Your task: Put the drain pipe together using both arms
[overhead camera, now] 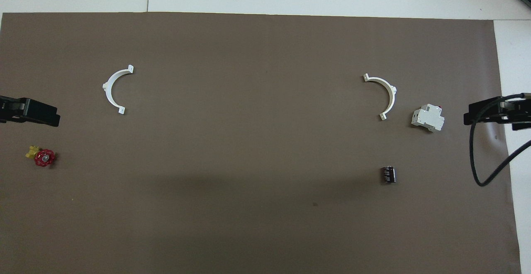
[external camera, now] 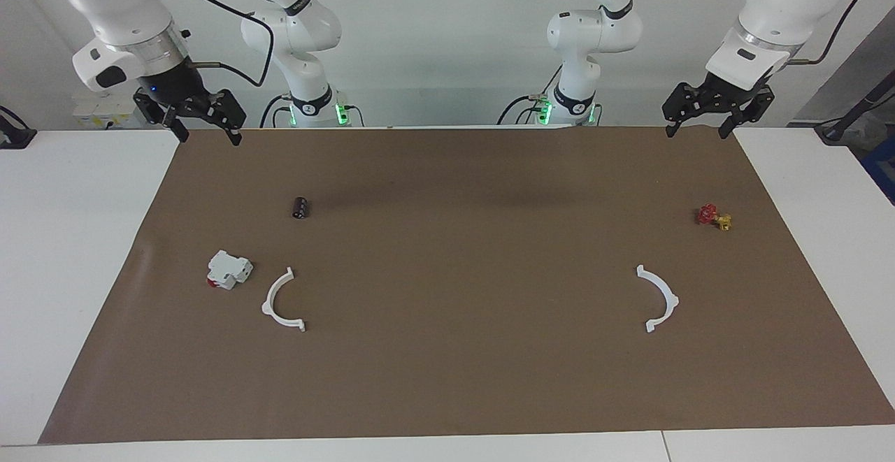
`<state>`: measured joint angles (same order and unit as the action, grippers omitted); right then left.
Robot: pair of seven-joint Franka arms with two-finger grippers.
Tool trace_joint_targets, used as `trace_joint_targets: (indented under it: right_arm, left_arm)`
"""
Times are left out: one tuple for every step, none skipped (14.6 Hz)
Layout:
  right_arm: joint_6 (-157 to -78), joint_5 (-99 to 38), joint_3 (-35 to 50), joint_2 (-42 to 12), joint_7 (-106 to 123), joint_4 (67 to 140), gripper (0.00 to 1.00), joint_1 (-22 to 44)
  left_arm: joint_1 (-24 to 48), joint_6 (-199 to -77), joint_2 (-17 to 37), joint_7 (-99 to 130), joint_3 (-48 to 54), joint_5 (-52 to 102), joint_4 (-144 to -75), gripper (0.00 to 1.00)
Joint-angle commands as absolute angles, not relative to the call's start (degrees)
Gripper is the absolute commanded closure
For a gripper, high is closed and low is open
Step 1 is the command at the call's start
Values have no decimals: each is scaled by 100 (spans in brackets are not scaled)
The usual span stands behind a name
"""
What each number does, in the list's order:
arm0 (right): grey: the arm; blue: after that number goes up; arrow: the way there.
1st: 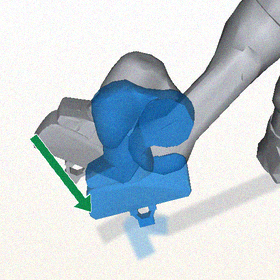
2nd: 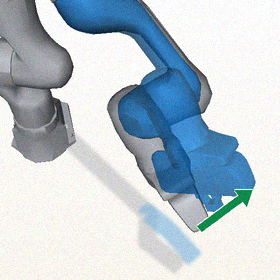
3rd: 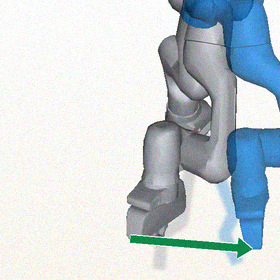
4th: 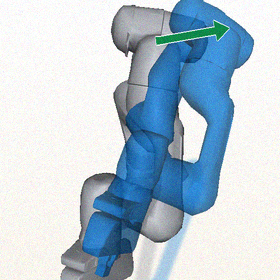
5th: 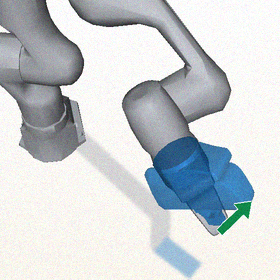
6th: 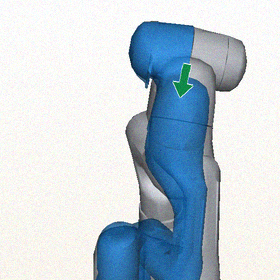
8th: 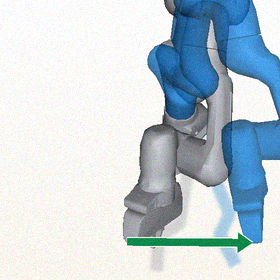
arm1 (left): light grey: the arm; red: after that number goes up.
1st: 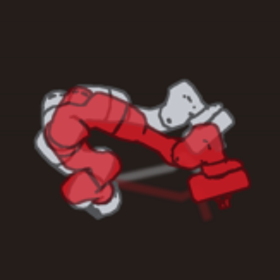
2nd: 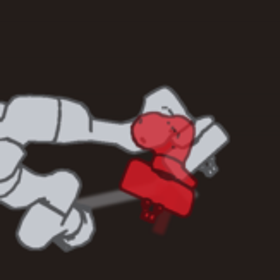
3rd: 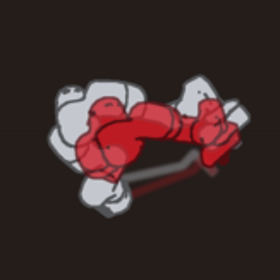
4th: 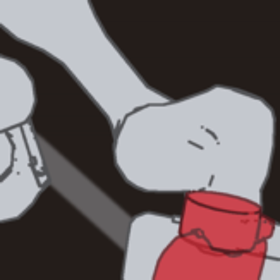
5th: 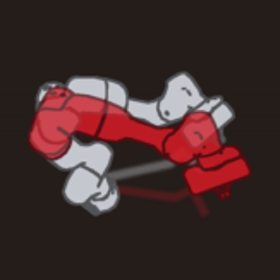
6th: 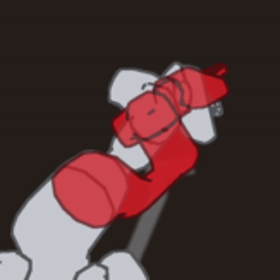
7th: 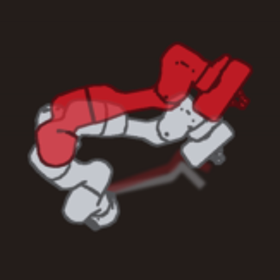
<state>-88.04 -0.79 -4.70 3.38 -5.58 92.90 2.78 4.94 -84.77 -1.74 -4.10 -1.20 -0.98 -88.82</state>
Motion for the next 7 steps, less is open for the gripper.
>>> trace_joint_targets:
  right_arm:
    - [-8763, 17, -448, 431, -589, 9369, 0, 290]
    - [-8754, 18, -448, 439, -598, 9378, 0, 290]
    - [-8763, 18, -448, 448, -624, 9378, 0, 290]
    - [-8815, 18, -448, 448, -641, 9421, 0, 299]
    - [-8894, 18, -440, 448, -589, 9465, 0, 299]
    - [-9025, 18, -422, 448, -571, 9579, 0, 308]
    - [-9253, 0, -422, 431, -484, 9684, 0, 290]
  left_arm:
    - [448, -8446, -343, -378, -97, -44, -9044, 0]
    - [448, -8446, -343, -387, -97, -44, -9044, 0]
    - [448, -8446, -343, -387, -97, -44, -9044, 0]
    - [448, -8446, -343, -387, -97, -44, -9044, 0]
    - [448, -8446, -343, -387, -97, -44, -9044, 0]
    - [448, -8446, -343, -387, -97, -44, -9044, 0]
    - [448, -8446, -343, -378, -97, -44, -9044, 0]
